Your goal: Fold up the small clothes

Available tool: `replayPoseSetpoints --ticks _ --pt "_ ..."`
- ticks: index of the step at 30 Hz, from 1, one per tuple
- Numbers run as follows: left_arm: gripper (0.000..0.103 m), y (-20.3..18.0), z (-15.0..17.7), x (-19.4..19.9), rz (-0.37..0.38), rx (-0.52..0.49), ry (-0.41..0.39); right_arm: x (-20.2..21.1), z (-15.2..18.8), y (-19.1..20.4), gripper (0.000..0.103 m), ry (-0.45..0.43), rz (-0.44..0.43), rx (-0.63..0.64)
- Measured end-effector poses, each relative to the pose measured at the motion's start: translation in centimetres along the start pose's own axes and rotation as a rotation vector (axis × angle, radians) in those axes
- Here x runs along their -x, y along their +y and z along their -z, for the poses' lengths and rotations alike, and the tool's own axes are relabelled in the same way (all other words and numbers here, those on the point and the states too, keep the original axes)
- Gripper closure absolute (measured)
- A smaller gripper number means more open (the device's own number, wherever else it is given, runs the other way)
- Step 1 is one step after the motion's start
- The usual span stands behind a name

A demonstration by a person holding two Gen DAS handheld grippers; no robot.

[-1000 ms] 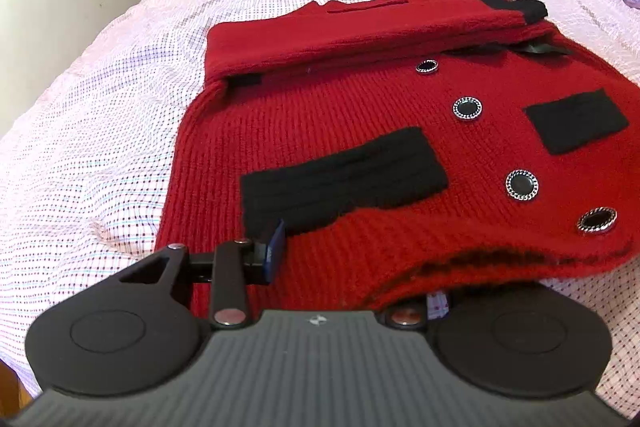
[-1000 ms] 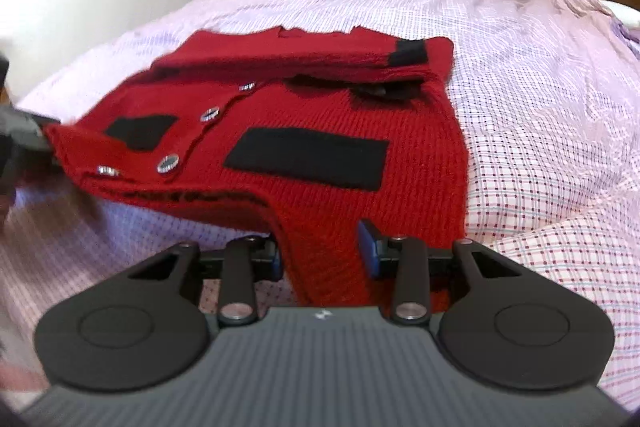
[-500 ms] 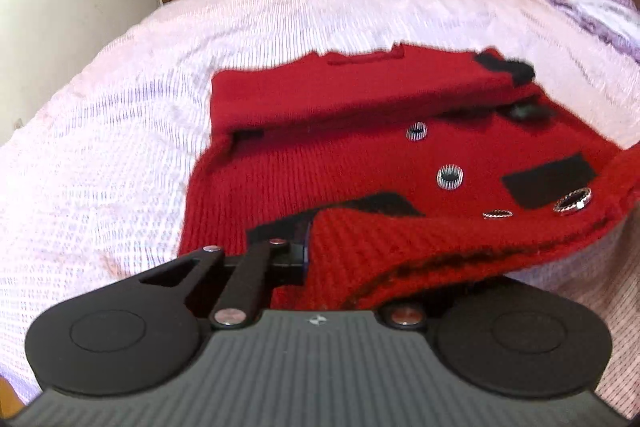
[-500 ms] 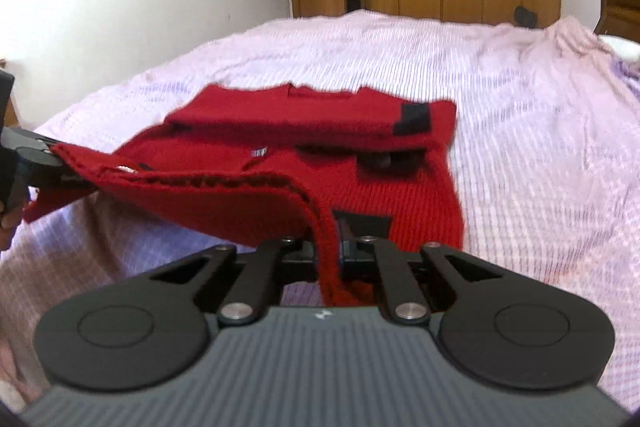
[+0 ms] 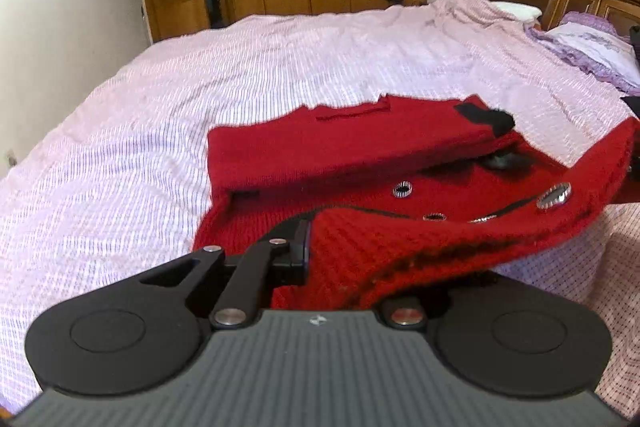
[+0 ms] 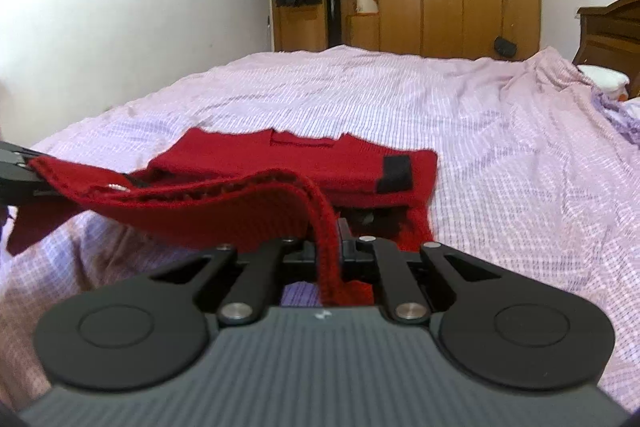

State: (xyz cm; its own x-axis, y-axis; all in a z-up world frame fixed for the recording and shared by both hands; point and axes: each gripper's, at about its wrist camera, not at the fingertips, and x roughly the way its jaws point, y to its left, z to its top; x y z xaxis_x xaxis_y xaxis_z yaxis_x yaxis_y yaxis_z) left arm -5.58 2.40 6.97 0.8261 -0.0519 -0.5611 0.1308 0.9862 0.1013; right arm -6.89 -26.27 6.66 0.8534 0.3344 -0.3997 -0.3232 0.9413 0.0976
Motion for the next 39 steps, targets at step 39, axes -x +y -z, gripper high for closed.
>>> replayPoseSetpoints --ticks 39 --pt "0.094 3.1 -9.3 -20.2 0.043 -0.007 0.178 -18.1 -5.4 -5.0 0.094 0.017 0.106 -0.189"
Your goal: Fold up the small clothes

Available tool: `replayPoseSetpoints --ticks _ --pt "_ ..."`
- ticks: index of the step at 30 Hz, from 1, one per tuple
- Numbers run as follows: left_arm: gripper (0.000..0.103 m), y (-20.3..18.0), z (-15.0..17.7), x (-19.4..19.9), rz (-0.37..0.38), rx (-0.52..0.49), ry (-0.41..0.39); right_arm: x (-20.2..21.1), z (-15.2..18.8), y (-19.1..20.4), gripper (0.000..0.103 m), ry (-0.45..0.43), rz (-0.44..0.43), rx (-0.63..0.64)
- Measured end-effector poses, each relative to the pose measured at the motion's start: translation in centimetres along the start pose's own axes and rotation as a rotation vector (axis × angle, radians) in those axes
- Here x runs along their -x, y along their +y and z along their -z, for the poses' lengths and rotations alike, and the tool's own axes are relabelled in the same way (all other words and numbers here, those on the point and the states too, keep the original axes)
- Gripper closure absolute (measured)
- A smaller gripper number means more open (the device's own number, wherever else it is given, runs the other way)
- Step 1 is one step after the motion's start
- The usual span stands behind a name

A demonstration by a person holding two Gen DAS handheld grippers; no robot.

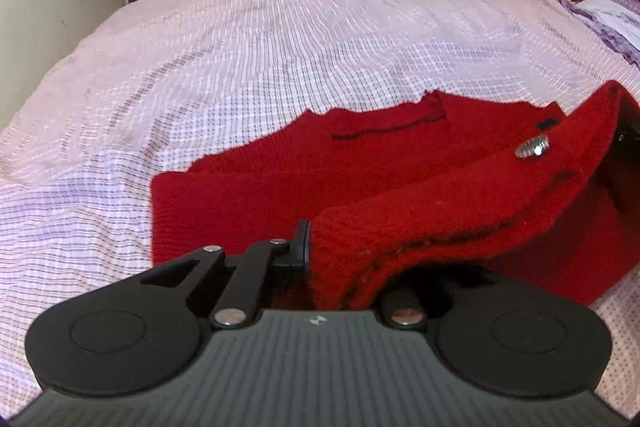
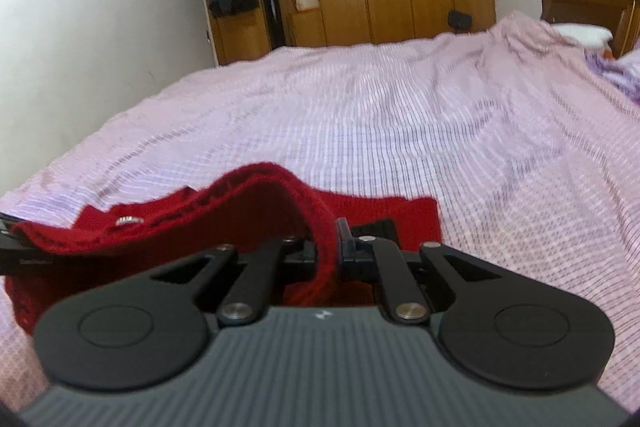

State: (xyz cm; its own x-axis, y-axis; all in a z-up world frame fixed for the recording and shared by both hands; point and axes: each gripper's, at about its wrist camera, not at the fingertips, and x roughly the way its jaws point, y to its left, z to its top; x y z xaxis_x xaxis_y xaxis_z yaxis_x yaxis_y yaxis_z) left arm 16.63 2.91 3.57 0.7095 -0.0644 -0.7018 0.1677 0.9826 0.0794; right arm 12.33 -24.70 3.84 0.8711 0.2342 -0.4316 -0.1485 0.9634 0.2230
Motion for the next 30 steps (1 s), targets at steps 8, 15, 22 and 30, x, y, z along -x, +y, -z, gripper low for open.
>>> replayPoseSetpoints --ticks 8,15,22,30 --pt "0.090 0.1 0.0 -1.5 0.000 0.024 -0.001 -2.4 1.5 0.1 0.093 0.043 0.007 -0.011" --pt "0.082 -0.2 0.0 -1.0 -0.013 0.016 0.003 -3.2 1.6 0.2 0.091 0.053 0.015 -0.004" --pt "0.049 -0.7 0.3 2.4 0.056 0.004 0.015 -3.6 1.2 0.0 0.090 0.088 0.026 -0.029" --pt "0.040 -0.8 2.3 6.9 0.050 0.003 0.048 -1.6 0.5 0.4 0.059 0.099 0.030 -0.009"
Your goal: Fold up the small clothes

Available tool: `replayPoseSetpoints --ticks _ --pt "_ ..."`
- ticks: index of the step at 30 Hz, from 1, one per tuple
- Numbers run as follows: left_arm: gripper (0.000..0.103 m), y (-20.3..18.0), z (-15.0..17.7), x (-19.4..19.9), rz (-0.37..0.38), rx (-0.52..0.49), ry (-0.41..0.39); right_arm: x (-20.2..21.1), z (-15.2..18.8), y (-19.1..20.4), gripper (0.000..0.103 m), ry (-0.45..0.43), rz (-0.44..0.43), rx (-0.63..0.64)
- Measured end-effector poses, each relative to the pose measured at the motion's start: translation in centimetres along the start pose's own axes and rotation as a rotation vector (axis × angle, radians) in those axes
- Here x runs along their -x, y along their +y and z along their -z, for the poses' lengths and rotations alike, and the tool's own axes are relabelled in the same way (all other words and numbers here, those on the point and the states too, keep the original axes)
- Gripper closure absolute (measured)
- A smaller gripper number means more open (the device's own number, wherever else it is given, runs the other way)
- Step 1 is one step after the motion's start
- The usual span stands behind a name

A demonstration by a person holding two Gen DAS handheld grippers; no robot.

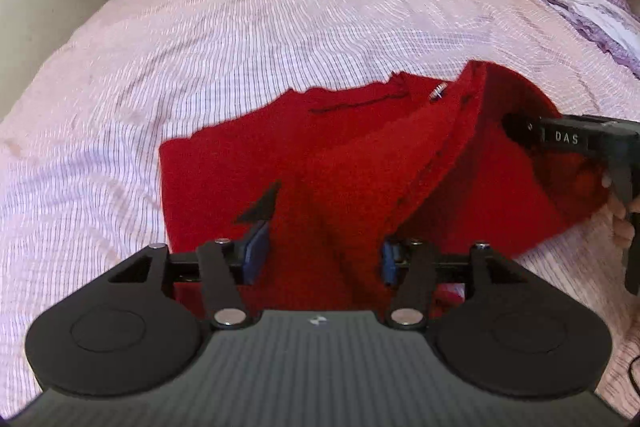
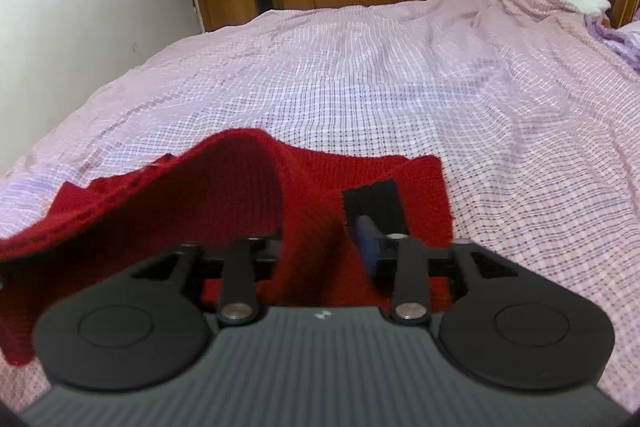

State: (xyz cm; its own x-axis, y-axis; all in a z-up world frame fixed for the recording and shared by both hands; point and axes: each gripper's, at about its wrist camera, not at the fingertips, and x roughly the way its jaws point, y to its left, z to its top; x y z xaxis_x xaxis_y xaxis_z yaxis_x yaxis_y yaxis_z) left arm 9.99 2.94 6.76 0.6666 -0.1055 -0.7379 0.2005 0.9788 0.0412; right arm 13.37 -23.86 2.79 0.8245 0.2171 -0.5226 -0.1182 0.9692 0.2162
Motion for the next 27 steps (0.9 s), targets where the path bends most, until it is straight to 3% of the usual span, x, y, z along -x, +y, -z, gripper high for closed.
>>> replayPoseSetpoints --ticks 6,10,20,27 --pt "0.036 -0.3 2.6 1.8 -0.020 -0.022 -0.009 2.6 0.6 0.2 0.059 -0.015 0.023 0.015" --pt "0.036 -0.7 3.7 1.3 -0.058 0.045 0.017 4.0 1.3 0.3 0.059 -0.032 0.038 0.018" --pt "0.036 -2.5 5.7 1.4 -0.183 0.123 -0.071 7.1 3.3 0.5 0.059 -0.087 0.091 0.082" --pt "0.036 -4.6 6.1 0.4 -0.294 -0.019 -0.139 7.0 3.6 0.0 0.058 -0.119 0.160 0.099"
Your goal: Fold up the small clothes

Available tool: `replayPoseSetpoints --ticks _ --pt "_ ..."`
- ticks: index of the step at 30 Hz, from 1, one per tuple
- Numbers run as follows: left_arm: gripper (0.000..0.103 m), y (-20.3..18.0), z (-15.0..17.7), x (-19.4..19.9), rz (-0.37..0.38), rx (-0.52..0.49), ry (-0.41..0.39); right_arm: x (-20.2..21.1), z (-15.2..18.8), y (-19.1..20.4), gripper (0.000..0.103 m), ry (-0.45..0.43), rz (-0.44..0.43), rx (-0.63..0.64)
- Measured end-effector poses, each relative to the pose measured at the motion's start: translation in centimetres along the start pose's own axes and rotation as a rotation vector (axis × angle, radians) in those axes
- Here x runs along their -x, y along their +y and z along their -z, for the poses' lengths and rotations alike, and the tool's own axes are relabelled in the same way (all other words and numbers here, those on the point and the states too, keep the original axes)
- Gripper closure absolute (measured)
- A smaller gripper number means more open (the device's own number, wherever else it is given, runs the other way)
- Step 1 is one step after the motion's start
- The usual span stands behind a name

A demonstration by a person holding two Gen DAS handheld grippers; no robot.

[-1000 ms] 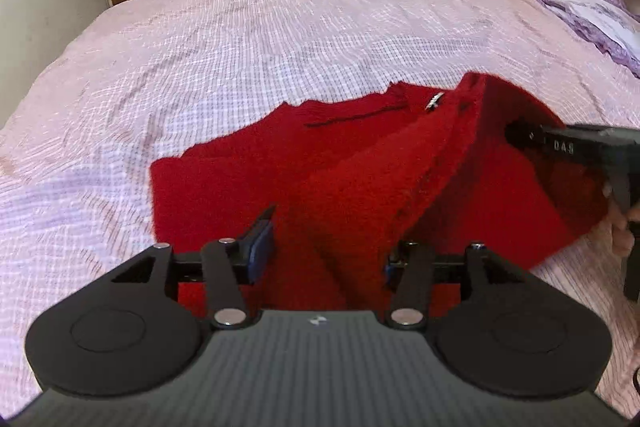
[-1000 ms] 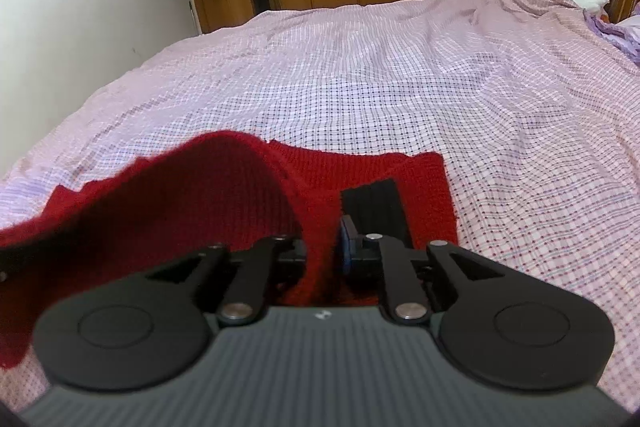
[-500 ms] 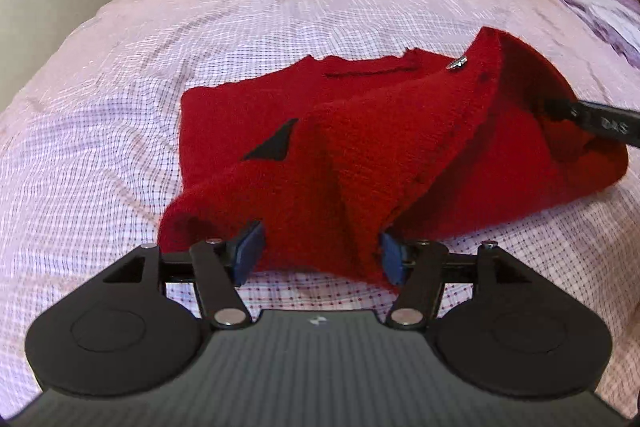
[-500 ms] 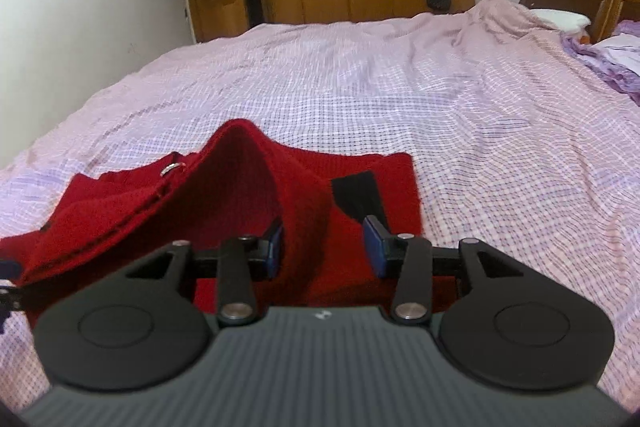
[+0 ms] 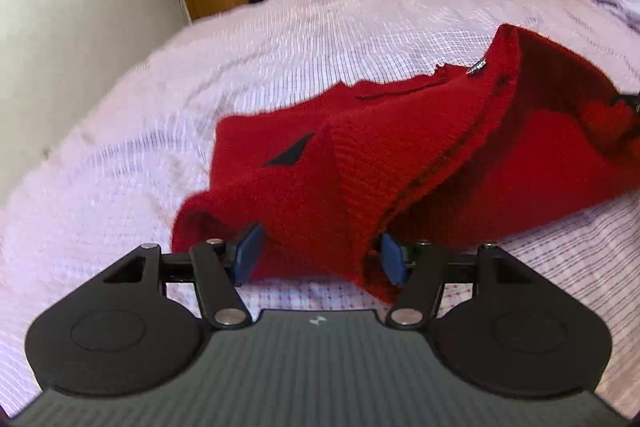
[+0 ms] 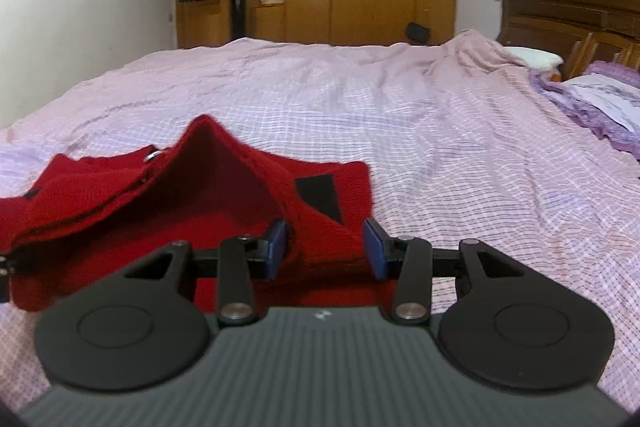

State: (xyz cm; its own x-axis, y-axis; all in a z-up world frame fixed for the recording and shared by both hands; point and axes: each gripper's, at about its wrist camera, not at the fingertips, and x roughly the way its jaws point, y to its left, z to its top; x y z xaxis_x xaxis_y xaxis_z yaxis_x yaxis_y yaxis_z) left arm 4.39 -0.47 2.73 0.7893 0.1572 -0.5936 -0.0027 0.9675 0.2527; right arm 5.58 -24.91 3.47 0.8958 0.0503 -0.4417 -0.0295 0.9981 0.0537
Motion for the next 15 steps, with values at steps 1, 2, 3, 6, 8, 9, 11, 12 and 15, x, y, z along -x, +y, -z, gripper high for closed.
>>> replayPoseSetpoints --ticks 1,2,3,6,8,9,11,12,15 --pt "0.037 -0.1 0.0 0.0 -0.012 -0.017 -0.013 -0.1 0.0 -0.2 0.052 -0.001 -0.001 -0.001" --pt "0.038 -0.1 0.0 -0.1 -0.022 -0.026 -0.023 -0.2 0.1 -0.3 0.049 0.000 -0.005 0.001" --pt "0.039 0.0 -0.1 -0.2 -0.030 -0.032 -0.030 -0.3 0.1 -0.4 0.048 -0.003 -0.011 0.007" --pt "0.051 0.5 -0.7 -0.3 -0.042 -0.038 -0.047 -0.9 -0.1 -0.7 0.048 -0.003 -0.031 0.030" --pt "0.052 1.3 -1.5 -0.3 -0.056 -0.024 -0.059 -1.3 -0.4 -0.8 0.048 0.001 -0.043 0.017" --pt "0.052 1.7 -2.0 -0.4 -0.059 -0.021 -0.060 -1.6 -0.6 -0.9 0.048 0.003 -0.052 0.013" --pt "0.052 2.3 -3.0 -0.8 -0.071 -0.027 -0.069 -2.1 -0.9 -1.0 0.048 -0.003 -0.066 0.012" --pt "0.052 2.6 -3.7 -1.2 -0.078 -0.037 -0.069 -2.6 -1.2 -1.0 0.048 -0.008 -0.076 0.018" --pt "0.051 3.6 -5.4 -2.5 -0.079 -0.035 -0.071 -4.0 -1.9 -1.0 0.048 -0.012 -0.082 0.032"
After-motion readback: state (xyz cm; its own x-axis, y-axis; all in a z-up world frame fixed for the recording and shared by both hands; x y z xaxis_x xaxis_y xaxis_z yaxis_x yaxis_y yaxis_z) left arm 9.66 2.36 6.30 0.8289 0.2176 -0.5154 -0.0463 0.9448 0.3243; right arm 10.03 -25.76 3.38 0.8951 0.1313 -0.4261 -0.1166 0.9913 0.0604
